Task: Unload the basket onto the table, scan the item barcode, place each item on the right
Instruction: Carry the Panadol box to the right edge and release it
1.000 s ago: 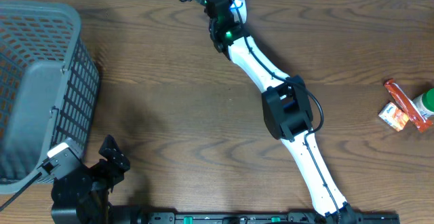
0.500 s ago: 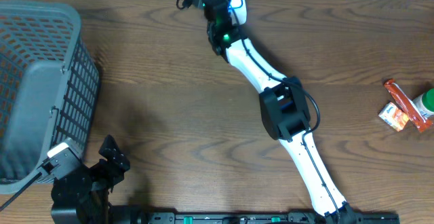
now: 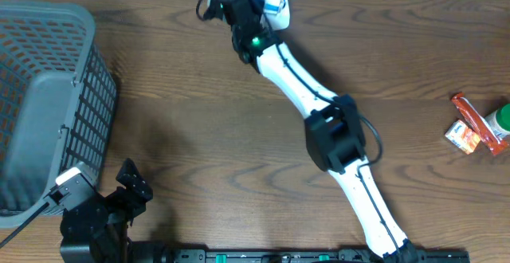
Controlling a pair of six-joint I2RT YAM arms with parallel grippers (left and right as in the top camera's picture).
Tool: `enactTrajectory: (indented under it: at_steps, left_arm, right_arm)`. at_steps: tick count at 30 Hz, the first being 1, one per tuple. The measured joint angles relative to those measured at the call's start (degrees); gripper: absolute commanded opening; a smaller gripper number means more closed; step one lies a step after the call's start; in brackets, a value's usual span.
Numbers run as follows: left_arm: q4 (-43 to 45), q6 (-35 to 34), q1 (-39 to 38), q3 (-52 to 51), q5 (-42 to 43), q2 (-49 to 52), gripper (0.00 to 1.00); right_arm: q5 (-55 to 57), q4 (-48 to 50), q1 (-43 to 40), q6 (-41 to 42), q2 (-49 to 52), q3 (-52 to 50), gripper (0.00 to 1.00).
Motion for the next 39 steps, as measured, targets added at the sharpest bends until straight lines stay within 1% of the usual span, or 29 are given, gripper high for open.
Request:
enactTrajectory:
  at_steps: [2, 4, 5, 6, 8, 11, 13, 14, 18, 20, 23, 24, 25, 26, 27, 28, 30, 31, 32, 35, 39]
  left_arm:
    - [-0.04, 0.0, 0.0, 0.0, -0.02, 0.0, 0.88]
    - [-0.02, 0.0, 0.0, 0.0, -0.02, 0.0, 0.88]
    - [-0.02, -0.02, 0.0, 0.0, 0.0, 0.0, 0.88]
    - [-0.04, 0.0, 0.0, 0.0, 0.0, 0.0, 0.88]
    - [0.0, 0.0, 0.0, 0.0, -0.02, 0.0, 0.88]
    - [-0.04, 0.0, 0.0, 0.0, 0.0, 0.0, 0.88]
    - [-0.07, 0.0, 0.0, 0.0, 0.0, 0.0, 0.88]
    - [-0.04, 0.0, 0.0, 0.0, 0.0, 0.0, 0.88]
    - [-0.04, -0.02, 0.0, 0.0, 0.0, 0.0, 0.88]
    - [-0.04, 0.0, 0.0, 0.0, 0.0, 0.0, 0.88]
    - [-0.04, 0.0, 0.0, 0.0, 0.0, 0.0, 0.88]
    - [-0.04, 0.0, 0.0, 0.0, 0.0, 0.0, 0.88]
    - [-0.04, 0.0, 0.0, 0.0, 0.0, 0.0, 0.88]
    - [-0.02, -0.02, 0.0, 0.0, 0.0, 0.0, 0.88]
    - [-0.04, 0.0, 0.0, 0.0, 0.0, 0.0, 0.88]
    - [-0.07, -0.02, 0.0, 0.0, 0.0, 0.0, 0.87]
    - [-0.04, -0.02, 0.0, 0.0, -0.02, 0.0, 0.88]
    - [-0.02, -0.02, 0.0, 0.0, 0.0, 0.0, 0.88]
    - [-0.04, 0.0, 0.0, 0.0, 0.0, 0.0, 0.88]
    - [-0.02, 0.0, 0.0, 0.0, -0.02, 0.0, 0.88]
    - [-0.04, -0.02, 0.0, 0.0, 0.0, 0.0, 0.88]
  right_arm:
    - [0.83, -3.65, -0.11, 3.91, -3.74, 0.0, 0.16]
    - [2.21, -8.59, -0.26, 9.84, -8.17, 0.07, 0.18]
    - [3.43, -15.19, -0.57, 14.71, -11.63, 0.17, 0.18]
    - [3.8, -17.66, -0.76, 16.5, -12.98, 0.35, 0.18]
    - [5.62, -28.09, -1.97, 23.63, -16.52, 1.2, 0.16]
    - [6.82, -44.41, -5.49, 35.52, -18.71, 2.01, 0.15]
    - [4.9, -55.32, -9.05, 43.1, -18.34, 1.84, 0.18]
    - [3.63, -59.06, -10.99, 46.18, -17.81, 1.51, 0.21]
    - [-1.51, -69.51, -19.98, 57.11, -15.8, -1.33, 0.17]
    - [-3.19, -71.63, -25.53, 61.94, -15.45, -4.02, 0.17]
    - [-5.46, -70.77, -33.29, 65.66, -15.45, -8.72, 0.21]
    - [-6.78, -69.46, -36.11, 66.51, -15.45, -10.82, 0.24]
    - [-7.93, -68.06, -38.8, 67.1, -15.45, -13.0, 0.3]
    - [-8.85, -67.23, -41.13, 67.6, -15.45, -14.95, 0.4]
    - [-9.79, -66.36, -43.74, 68.06, -15.45, -17.42, 0.56]
    - [-10.4, -65.33, -46.51, 68.5, -15.45, -19.93, 0.66]
    - [-11.74, -62.4, -50.77, 69.29, -15.45, -24.24, 0.91]
    - [-12.52, -61.4, -52.54, 69.7, -15.39, -25.88, 0.96]
    - [-13.27, -61.18, -54.31, 70.12, -15.3, -26.97, 0.99]
    - [-17.0, -62.42, -58.55, 70.86, -15.23, -26.93, 0.99]
    - [-24.63, -66.82, -62.58, 71.17, -15.54, -20.37, 0.99]
